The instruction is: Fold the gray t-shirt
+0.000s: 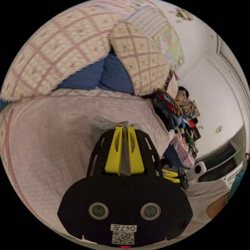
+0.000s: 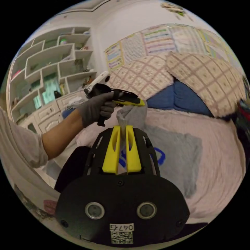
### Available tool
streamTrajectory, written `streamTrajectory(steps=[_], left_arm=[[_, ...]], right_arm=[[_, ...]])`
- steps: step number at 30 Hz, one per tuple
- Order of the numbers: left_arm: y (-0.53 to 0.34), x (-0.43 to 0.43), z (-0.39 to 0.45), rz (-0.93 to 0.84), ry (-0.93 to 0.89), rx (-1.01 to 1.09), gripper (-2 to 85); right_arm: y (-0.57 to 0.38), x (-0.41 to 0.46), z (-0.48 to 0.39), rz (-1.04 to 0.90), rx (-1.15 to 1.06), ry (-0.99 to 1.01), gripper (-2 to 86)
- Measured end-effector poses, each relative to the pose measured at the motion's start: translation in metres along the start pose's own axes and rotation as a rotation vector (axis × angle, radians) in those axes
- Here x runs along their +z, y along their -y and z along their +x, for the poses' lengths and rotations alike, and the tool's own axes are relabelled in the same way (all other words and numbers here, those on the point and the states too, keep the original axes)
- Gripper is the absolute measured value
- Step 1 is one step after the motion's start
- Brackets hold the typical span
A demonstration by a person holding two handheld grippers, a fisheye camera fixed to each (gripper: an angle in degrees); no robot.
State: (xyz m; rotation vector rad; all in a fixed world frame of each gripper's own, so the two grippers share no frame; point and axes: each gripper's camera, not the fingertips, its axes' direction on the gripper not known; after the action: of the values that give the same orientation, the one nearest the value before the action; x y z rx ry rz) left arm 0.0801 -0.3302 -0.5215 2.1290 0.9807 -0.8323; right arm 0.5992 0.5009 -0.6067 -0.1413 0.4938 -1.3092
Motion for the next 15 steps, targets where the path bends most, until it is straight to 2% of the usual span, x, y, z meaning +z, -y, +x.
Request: streamTrajectory(steps=[4, 7, 11, 15], left_arm=[[0.049, 0.109, 0.109, -0.149, 0.04, 0.167, 3.2], [0.067, 0.175, 0.167, -0.256, 0.096, 0.248, 3.3], [0.092, 0.209, 0.208, -0.323, 0.154, 0.251, 3.9], [0.116, 0.2, 0.23, -0.314, 0.124, 0.225, 6.2]], right_arm=[[-0.098, -0.009, 0.083, -0.002, 0.353, -0.008, 0.0], [-0.158, 0.002, 0.113, -0.006, 0.485, -0.023, 0.0], [-0.206, 0.035, 0.128, -0.024, 0.539, 0.012, 0.0], [-0.246, 0.074, 0.138, -0.037, 0.545, 0.036, 0.6]])
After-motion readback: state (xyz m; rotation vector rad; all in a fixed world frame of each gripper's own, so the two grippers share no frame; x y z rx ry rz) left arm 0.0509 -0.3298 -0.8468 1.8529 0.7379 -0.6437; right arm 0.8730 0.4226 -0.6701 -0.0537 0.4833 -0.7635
